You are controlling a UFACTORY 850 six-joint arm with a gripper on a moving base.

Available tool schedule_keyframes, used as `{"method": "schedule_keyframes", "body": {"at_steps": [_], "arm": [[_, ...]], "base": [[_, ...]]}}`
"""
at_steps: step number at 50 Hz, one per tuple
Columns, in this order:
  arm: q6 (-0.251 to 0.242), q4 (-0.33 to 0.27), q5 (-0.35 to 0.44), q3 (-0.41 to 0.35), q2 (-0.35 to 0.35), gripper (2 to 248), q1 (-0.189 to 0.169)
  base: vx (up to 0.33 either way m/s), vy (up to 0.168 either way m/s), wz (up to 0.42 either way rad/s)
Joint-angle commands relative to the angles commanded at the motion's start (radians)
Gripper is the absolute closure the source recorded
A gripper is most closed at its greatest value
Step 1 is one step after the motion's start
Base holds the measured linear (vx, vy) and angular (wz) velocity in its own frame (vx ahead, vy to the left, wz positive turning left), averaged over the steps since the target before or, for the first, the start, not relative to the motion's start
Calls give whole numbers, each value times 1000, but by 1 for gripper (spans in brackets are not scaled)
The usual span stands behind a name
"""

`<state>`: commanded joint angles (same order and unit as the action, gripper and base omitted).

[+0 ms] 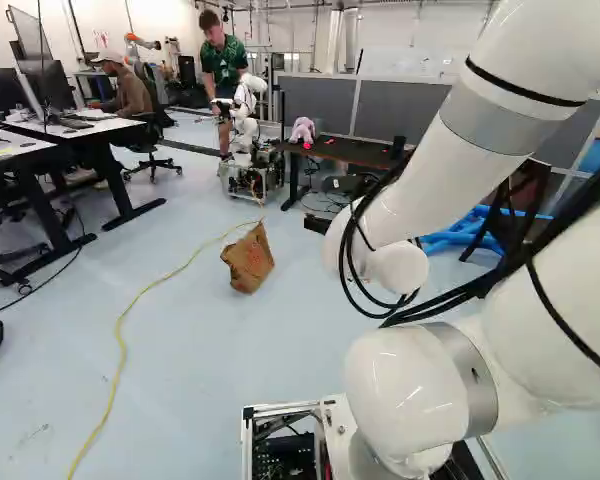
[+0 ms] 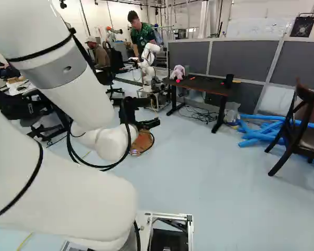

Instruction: Pick up the bag on the ground and place it on the table

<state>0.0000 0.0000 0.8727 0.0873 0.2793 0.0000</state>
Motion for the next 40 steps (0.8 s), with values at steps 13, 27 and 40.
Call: {"method": "schedule_keyframes", "body": {"at_steps": [13,27,40], "arm": [[0,0,0,0,0,3,0],[0,0,0,0,0,3,0],[0,0,0,0,0,3,0]], "base": [[59,0,-2],[108,12,50],[125,43,199]]}}
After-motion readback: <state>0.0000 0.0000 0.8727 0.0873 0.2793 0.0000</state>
